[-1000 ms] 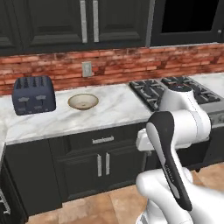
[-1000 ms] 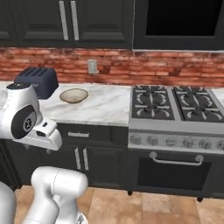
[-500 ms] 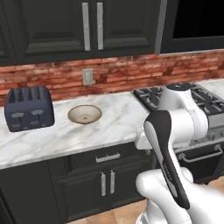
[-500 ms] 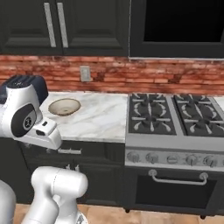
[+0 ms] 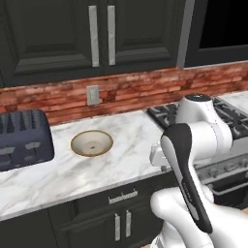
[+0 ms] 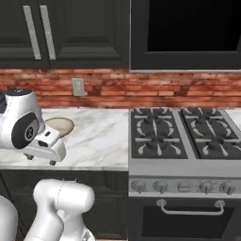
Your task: Pick the cup and bowl from the counter and place them on the counter next to the sink.
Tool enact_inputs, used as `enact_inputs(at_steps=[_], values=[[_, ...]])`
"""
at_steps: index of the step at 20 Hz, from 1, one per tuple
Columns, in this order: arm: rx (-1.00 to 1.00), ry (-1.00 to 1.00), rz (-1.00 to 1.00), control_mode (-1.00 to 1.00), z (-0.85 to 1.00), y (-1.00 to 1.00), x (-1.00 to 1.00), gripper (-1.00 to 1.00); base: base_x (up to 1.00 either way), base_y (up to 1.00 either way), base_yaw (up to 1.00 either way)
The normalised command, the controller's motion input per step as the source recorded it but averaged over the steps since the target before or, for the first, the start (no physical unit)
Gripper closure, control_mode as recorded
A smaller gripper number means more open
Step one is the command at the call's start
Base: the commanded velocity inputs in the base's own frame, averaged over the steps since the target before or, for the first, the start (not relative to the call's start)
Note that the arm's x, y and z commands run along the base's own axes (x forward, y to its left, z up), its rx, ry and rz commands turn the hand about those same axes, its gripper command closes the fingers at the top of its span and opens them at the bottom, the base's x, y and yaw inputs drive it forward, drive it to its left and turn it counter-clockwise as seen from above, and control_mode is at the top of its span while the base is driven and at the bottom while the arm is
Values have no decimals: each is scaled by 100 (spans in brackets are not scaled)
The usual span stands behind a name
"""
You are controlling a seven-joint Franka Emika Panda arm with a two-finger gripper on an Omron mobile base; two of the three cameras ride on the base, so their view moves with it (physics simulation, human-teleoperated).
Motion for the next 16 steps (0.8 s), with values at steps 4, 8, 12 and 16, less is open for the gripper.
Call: enact_inputs(at_steps=[4, 8, 12, 16], values=[[0, 0, 0, 100, 0, 0, 0, -100, 79, 22, -18], [0, 0, 0, 100, 0, 0, 0, -100, 55, 22, -7], [0, 0, 0, 100, 0, 0, 0, -100, 0, 1, 0], [0, 0, 0, 100, 0, 0, 0, -100, 0, 0, 0]])
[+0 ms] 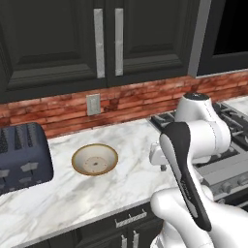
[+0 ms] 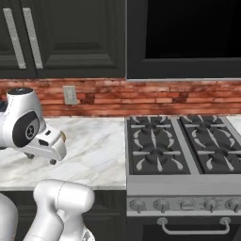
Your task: Pick the cup and bowl from the counter and place them on the counter next to the sink.
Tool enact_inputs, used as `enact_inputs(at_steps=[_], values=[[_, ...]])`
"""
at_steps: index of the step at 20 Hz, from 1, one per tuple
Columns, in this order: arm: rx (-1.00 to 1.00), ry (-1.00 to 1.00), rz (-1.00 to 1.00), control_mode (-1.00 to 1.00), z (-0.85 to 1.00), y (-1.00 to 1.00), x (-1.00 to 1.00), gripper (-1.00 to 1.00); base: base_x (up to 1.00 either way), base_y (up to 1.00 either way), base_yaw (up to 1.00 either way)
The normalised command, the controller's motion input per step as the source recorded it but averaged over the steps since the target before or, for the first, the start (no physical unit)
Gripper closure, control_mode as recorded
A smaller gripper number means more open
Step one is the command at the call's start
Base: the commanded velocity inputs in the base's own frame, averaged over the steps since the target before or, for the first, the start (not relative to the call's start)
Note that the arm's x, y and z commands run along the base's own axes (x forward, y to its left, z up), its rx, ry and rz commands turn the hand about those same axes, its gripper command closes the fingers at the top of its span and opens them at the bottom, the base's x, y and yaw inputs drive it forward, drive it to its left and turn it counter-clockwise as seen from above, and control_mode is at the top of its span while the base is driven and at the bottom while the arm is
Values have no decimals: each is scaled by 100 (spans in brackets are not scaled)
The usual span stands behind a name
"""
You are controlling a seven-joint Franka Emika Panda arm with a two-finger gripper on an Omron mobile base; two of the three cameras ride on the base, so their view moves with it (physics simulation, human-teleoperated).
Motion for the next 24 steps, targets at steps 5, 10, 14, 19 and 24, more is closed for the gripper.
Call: enact_inputs(at_steps=[5, 10, 14, 19, 24], values=[[0, 0, 0, 100, 0, 0, 0, -100, 0, 0, 0], [1, -2, -1, -100, -3, 0, 0, -100, -1, 0, 0], [12, -32, 0, -100, -16, 0, -7, -100, 0, 0, 0], [13, -33, 0, -100, -9, 0, -3, -100, 0, 0, 0], [2, -8, 0, -100, 0, 0, 0, -100, 0, 0, 0]])
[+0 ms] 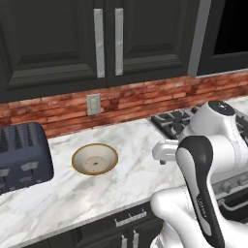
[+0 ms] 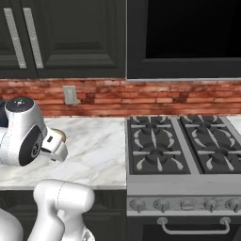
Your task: Pick the cup and bowl from the counter and place them on the counter next to the sink.
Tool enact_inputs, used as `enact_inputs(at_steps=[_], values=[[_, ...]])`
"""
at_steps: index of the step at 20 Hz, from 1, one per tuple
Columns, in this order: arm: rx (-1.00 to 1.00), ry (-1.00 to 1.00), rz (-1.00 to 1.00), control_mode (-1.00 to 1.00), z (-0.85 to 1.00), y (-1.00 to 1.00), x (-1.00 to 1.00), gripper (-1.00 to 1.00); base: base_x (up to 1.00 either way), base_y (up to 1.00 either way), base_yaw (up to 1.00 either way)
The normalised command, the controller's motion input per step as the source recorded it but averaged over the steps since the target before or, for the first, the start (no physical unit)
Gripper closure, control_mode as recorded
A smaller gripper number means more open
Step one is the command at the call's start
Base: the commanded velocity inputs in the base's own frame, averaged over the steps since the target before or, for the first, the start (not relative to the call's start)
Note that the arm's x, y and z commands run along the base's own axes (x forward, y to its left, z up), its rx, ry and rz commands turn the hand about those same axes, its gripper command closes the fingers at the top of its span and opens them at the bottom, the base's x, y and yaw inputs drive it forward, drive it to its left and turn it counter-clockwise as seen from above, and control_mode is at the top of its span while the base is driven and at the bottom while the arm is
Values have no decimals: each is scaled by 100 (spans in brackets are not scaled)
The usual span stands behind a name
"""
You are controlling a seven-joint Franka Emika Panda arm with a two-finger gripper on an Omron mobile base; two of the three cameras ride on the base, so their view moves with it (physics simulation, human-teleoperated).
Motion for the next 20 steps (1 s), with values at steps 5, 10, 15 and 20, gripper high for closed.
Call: enact_inputs(at_steps=[5, 10, 15, 20], values=[[0, -1, -3, -100, -9, -4, 31, -100, 0, 0, 0], [4, -20, -10, -100, -52, 2, 70, -100, 0, 0, 0], [3, -16, -7, -100, -19, 13, 62, -100, 0, 0, 0], [2, -12, -1, -100, -6, 33, 8, -100, 0, 0, 0]])
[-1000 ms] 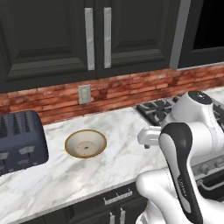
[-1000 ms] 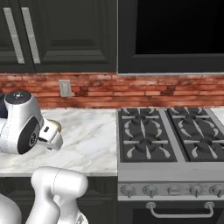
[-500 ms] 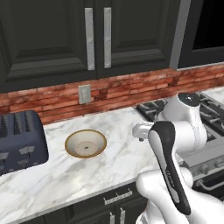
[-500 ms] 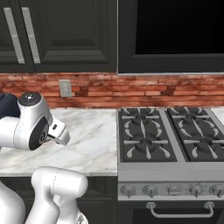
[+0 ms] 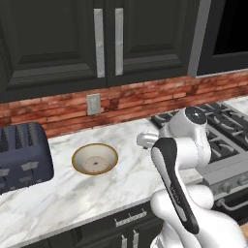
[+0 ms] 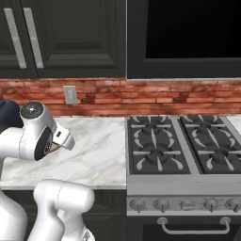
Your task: Pick the cup and bowl from the counter and place them on the counter next to the sink.
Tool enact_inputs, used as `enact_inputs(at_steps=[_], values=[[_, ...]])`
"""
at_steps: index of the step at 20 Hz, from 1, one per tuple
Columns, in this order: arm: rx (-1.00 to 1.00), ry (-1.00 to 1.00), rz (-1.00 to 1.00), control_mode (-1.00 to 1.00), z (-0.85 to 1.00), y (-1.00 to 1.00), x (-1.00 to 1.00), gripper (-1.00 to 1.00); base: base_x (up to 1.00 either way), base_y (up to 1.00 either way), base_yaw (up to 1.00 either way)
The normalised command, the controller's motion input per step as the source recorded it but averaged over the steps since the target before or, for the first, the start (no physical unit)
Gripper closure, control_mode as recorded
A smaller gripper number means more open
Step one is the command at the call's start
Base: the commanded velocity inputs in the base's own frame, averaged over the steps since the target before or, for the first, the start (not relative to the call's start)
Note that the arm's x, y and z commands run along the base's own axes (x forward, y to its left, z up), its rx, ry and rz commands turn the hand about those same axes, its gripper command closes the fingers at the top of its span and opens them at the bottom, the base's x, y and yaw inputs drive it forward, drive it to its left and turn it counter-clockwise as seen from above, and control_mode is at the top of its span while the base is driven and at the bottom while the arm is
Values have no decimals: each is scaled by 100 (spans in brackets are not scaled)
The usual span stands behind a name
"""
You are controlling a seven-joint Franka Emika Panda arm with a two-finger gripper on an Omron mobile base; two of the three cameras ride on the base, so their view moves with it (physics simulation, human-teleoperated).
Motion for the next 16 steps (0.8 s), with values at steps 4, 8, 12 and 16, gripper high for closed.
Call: enact_inputs(at_steps=[4, 8, 12, 16], values=[[0, -6, 0, -100, -3, 53, 0, -100, 0, 0, 0], [0, -1, 5, -100, -17, 22, 0, -100, 0, 0, 0], [0, 0, 5, -100, -8, 11, 5, -100, 0, 0, 0], [0, 0, 7, -100, -2, 0, 9, -100, 0, 0, 0]])
